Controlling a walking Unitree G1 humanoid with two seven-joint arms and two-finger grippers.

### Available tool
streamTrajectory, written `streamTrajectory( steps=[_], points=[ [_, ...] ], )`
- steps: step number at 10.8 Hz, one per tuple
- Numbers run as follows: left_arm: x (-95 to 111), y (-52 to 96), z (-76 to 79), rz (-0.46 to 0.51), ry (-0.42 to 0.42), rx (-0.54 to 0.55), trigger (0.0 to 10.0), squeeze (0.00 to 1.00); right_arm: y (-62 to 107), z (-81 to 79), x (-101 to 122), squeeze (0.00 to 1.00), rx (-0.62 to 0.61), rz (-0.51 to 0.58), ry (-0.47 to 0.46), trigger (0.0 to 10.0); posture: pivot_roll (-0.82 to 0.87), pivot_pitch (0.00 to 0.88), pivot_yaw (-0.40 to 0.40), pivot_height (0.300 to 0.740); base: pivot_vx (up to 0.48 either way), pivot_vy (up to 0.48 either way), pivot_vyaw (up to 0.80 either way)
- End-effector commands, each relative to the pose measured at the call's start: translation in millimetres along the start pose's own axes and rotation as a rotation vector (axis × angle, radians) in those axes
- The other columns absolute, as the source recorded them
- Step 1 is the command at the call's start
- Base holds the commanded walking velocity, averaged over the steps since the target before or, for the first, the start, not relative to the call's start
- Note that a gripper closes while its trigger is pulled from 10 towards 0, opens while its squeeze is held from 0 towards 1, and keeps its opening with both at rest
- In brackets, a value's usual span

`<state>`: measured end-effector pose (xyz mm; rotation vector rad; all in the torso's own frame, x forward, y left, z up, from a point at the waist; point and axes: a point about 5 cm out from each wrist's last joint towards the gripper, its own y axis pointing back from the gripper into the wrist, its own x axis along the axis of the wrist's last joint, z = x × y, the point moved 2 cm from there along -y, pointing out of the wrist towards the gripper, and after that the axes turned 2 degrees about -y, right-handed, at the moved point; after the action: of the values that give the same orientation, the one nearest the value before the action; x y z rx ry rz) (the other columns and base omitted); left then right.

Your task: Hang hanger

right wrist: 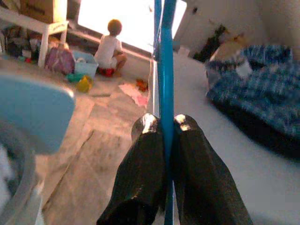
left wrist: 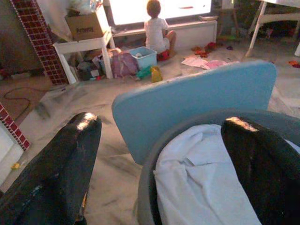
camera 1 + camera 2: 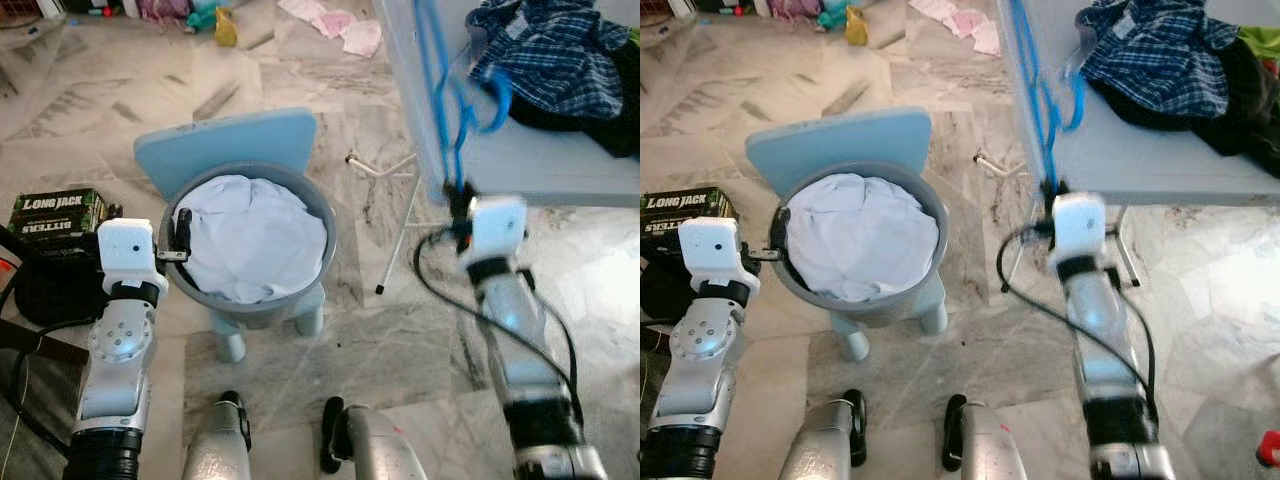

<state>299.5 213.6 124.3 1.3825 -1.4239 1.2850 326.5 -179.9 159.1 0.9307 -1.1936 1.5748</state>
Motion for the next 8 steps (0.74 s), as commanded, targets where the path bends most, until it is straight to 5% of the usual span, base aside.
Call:
streamTrajectory(
  steps=[1,8],
  points=[
    [1.5,0.7,4.3,0.007,0.002,-0.021,10.0,0.00,0.0,6.8,4.2,0.00,-0.016,0.023,0.015,10.0,0.08,0.211,-0.102,0.740,0.277,0.000,0.00],
    [1.9,-1.3,10.7,0.001,-0.004,-0.032,10.0,0.00,-1.7,0.1,1.5,0.00,0.002,0.021,0.034,10.0,0.08,0.210,-0.102,0.740,0.244,0.000,0.00]
  ],
)
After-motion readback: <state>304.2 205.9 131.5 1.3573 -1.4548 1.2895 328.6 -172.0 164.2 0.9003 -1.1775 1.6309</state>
